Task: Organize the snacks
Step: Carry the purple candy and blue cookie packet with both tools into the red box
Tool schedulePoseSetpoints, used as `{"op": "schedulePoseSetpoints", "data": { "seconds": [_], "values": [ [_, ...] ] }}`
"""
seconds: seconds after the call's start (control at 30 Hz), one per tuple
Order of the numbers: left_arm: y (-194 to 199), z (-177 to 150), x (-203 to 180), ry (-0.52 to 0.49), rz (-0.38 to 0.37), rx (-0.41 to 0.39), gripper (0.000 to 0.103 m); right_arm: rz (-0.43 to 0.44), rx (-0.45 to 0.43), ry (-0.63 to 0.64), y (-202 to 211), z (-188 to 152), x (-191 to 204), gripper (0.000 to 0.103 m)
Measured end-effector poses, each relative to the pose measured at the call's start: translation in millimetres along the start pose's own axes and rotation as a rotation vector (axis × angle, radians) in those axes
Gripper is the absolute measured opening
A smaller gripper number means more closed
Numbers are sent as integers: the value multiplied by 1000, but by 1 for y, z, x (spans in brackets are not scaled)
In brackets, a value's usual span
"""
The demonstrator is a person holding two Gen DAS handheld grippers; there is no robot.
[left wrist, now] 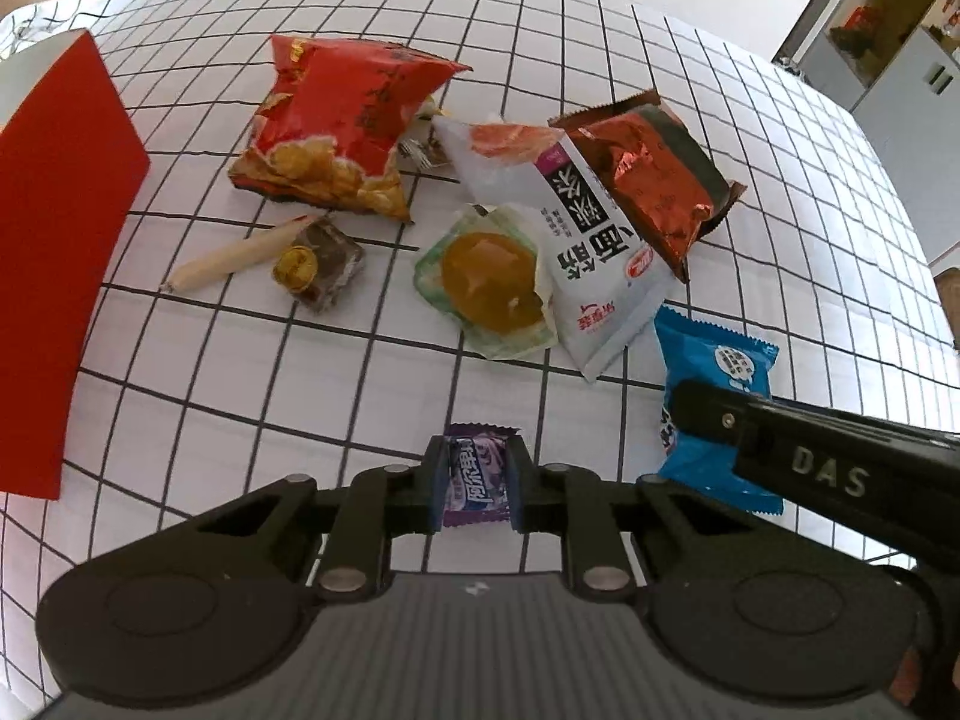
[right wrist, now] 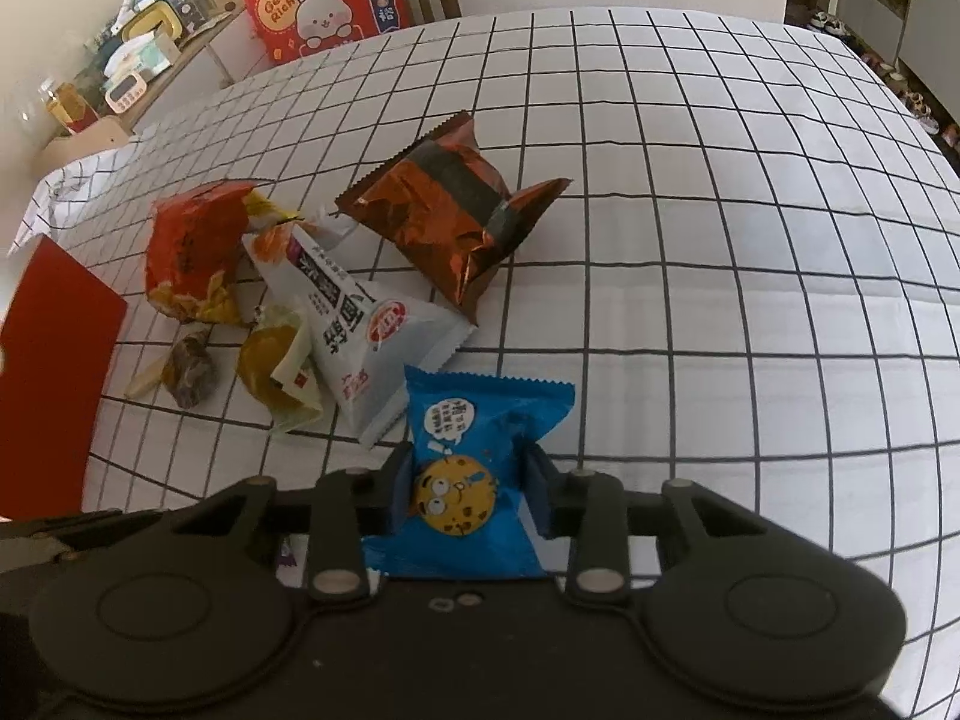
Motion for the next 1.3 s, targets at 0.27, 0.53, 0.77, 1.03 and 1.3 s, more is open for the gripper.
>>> {"op": "schedulePoseSetpoints", "data": {
  "seconds": [0.27,0.53,0.77,1.03,1.3],
  "values": [
    [28,-5,14,18,-21,-17,19,60,-19,11,28,-7,15,36],
    [61,-10,31,36,-34,-57,19,107,-46,51,58,-13,39,37],
    [91,-15,48,43,-34,-87,19,135,-70,97,82,-19,65,37],
    [126,-20,71,43,-40,-151,19,174,-95,144,102,-25,101,37],
    [162,-18,103,45,-16,-230,19,227,-119,200,115,-29,145,37]
  ]
}}
Point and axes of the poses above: each gripper's, at about its wrist camera, not at the fingertips, and y roughly against the way its jaws point, x to its left, z to its top, the point moved 4 cm from there along -y, roughly the way its jaws point, and after that the axes turned 8 degrees about -y, right-handed, at the moved point
